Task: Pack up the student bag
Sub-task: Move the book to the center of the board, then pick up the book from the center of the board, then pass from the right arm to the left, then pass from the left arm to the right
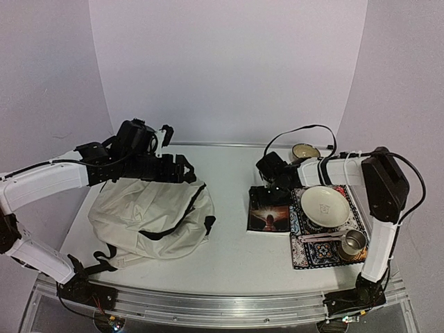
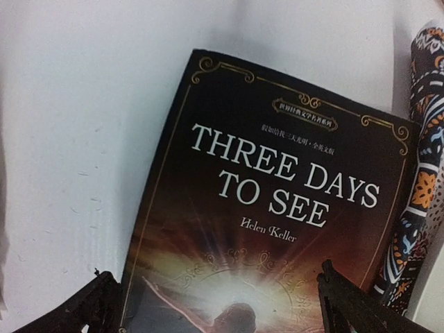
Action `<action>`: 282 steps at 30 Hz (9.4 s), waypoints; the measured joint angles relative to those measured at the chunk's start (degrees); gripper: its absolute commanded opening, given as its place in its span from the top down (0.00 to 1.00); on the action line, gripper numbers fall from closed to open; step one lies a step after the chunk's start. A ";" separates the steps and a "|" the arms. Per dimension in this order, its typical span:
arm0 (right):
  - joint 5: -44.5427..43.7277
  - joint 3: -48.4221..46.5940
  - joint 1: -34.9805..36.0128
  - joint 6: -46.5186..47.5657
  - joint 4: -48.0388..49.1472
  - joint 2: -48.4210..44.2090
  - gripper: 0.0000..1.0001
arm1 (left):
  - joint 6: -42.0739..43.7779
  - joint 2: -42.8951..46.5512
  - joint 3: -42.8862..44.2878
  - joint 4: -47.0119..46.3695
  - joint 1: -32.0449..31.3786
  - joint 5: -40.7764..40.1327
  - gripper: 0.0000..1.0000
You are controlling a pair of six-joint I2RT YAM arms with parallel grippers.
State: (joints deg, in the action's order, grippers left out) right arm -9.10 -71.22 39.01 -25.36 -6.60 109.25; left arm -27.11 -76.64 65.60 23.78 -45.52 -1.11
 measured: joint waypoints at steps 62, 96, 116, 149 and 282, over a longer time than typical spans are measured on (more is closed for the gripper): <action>20.22 3.14 -1.47 -0.90 0.80 2.04 0.48 | -1.57 -3.58 1.67 -1.39 -0.02 6.48 0.12; 30.24 11.55 -5.04 -5.77 10.19 -16.92 1.00 | -7.14 -0.15 -0.92 -8.62 -0.07 7.02 0.11; 35.02 15.38 -5.60 -11.64 22.73 -31.84 1.00 | -10.49 -3.78 -3.51 -19.69 -0.06 12.23 0.04; 47.55 18.38 -5.49 -22.97 44.05 -30.03 1.00 | -19.37 -5.54 -9.35 -43.64 3.12 31.52 0.66; 24.52 19.73 9.89 -42.06 78.24 -7.42 1.00 | -38.05 18.79 -43.77 -62.81 2.34 -5.72 0.42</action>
State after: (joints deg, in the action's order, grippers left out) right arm 15.43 -51.49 48.90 -67.42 71.65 101.83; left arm -65.17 -57.85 21.82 -39.03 -43.18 -6.83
